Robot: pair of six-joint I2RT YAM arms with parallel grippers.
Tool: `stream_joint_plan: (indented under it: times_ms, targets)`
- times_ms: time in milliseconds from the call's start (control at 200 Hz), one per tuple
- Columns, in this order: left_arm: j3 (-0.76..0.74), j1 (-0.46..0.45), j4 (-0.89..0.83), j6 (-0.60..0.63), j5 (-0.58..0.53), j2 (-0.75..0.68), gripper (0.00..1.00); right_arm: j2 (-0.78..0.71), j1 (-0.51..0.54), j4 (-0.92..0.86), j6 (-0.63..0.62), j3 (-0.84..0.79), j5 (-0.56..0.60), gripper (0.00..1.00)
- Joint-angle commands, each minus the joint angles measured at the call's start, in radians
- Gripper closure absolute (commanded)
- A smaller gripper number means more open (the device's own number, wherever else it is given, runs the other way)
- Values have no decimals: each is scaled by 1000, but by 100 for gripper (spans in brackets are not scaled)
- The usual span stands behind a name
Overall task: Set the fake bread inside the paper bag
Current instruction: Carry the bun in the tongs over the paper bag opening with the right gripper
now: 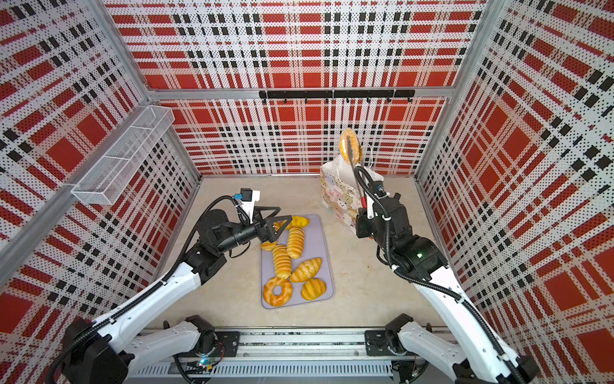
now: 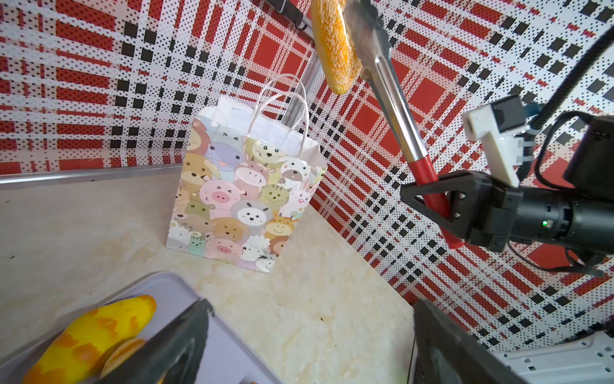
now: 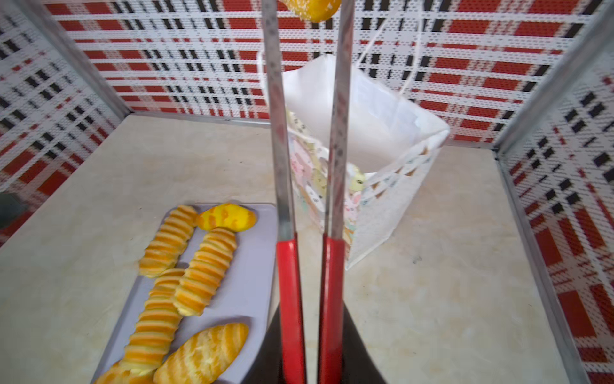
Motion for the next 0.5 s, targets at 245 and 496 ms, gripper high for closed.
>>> stream_joint_plan:
  times_ms: [245,496]
  targets:
    - [14,7,16,31,-46,35,2,63,-54,54,-15,-54,16,85]
    - [21,-8,-37,52,-91,41,2,91,-57,17,-14,-83,59,80]
